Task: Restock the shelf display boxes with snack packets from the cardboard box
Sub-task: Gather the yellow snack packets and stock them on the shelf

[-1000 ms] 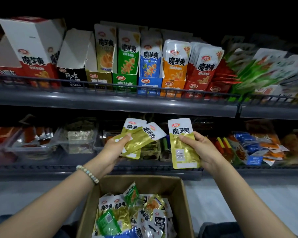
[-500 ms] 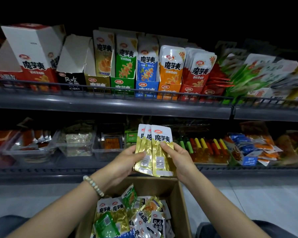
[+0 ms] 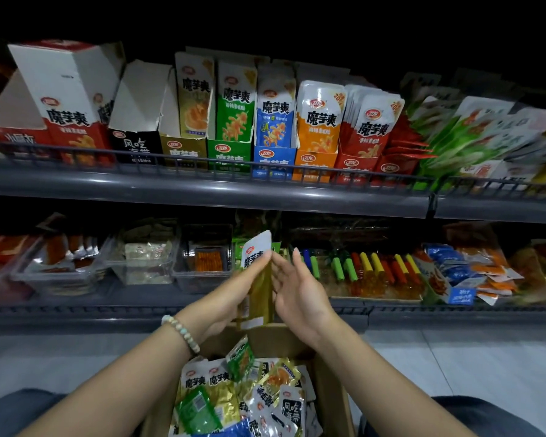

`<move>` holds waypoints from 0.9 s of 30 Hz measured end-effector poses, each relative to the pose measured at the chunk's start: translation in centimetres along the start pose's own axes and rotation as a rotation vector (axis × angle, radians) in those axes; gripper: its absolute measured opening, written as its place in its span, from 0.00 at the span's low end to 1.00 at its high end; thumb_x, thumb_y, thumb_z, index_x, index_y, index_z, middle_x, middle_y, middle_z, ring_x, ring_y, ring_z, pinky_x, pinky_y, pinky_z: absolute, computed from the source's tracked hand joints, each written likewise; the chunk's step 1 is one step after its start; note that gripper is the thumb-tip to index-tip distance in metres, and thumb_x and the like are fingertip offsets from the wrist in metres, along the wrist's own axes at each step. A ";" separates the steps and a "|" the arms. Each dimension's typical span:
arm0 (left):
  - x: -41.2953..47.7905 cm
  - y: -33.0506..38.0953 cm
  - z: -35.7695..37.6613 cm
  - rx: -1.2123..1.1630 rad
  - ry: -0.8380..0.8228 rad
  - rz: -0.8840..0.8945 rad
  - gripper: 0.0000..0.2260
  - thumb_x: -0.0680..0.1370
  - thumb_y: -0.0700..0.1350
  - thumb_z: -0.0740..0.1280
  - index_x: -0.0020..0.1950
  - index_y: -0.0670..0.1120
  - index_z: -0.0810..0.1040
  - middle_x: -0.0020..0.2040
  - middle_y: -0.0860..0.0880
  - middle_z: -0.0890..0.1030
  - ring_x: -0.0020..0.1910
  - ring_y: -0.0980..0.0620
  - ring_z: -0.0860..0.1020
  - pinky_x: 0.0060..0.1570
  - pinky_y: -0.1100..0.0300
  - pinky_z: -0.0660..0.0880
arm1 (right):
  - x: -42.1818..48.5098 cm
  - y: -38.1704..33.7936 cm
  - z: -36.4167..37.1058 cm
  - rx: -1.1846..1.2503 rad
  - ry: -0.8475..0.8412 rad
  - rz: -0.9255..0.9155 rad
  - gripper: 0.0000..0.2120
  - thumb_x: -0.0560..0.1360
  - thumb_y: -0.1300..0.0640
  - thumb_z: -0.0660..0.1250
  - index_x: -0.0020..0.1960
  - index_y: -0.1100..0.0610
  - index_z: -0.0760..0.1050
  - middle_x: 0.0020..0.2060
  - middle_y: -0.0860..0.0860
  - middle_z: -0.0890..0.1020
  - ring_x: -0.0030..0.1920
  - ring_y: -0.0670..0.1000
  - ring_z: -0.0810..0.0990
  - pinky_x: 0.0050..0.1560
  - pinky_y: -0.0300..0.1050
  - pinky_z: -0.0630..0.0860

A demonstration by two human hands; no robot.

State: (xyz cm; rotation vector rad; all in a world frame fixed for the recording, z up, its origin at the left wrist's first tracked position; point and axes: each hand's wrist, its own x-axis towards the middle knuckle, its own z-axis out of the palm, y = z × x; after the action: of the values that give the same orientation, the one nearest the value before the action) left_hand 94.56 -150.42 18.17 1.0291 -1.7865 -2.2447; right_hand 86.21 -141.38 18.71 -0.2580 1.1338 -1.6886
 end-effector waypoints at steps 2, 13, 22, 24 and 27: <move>0.1 0.3 -0.5 -0.054 -0.019 -0.012 0.13 0.77 0.60 0.62 0.58 0.56 0.76 0.56 0.50 0.80 0.56 0.52 0.78 0.60 0.53 0.73 | 0.1 -0.2 0.1 0.045 -0.033 0.007 0.24 0.81 0.44 0.48 0.68 0.57 0.68 0.69 0.55 0.70 0.70 0.52 0.67 0.71 0.48 0.63; 0.0 1.0 -1.7 -0.230 0.029 -0.016 0.11 0.80 0.46 0.62 0.56 0.43 0.80 0.46 0.43 0.85 0.42 0.48 0.84 0.44 0.54 0.81 | 0.3 0.2 -0.6 -0.460 0.045 -0.088 0.28 0.74 0.53 0.69 0.70 0.50 0.63 0.60 0.45 0.76 0.54 0.43 0.78 0.51 0.39 0.76; -0.2 1.0 -1.8 -0.197 0.100 0.088 0.11 0.79 0.46 0.64 0.56 0.42 0.80 0.48 0.43 0.85 0.45 0.49 0.84 0.47 0.56 0.80 | 0.4 -0.6 -1.1 -0.210 0.154 -0.007 0.13 0.74 0.59 0.69 0.58 0.57 0.77 0.49 0.55 0.85 0.47 0.53 0.84 0.44 0.45 0.80; -0.3 0.9 -1.9 -0.181 0.128 0.129 0.10 0.79 0.44 0.65 0.58 0.43 0.78 0.51 0.44 0.84 0.48 0.49 0.83 0.49 0.54 0.80 | 0.5 -0.5 -1.2 -0.238 0.210 -0.061 0.12 0.74 0.59 0.70 0.57 0.56 0.78 0.48 0.53 0.85 0.50 0.55 0.83 0.52 0.51 0.79; -0.4 0.9 -2.3 -0.158 0.173 0.192 0.10 0.78 0.44 0.67 0.58 0.45 0.79 0.51 0.47 0.85 0.52 0.48 0.82 0.58 0.50 0.76 | 0.4 -0.8 -1.0 -0.274 0.202 -0.127 0.13 0.74 0.58 0.69 0.58 0.55 0.77 0.50 0.51 0.85 0.51 0.53 0.83 0.50 0.48 0.80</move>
State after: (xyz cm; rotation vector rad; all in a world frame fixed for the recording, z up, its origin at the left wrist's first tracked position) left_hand 95.80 -152.41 18.97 0.9450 -1.5400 -2.0751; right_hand 84.90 -141.10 18.65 -0.3422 1.5304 -1.6958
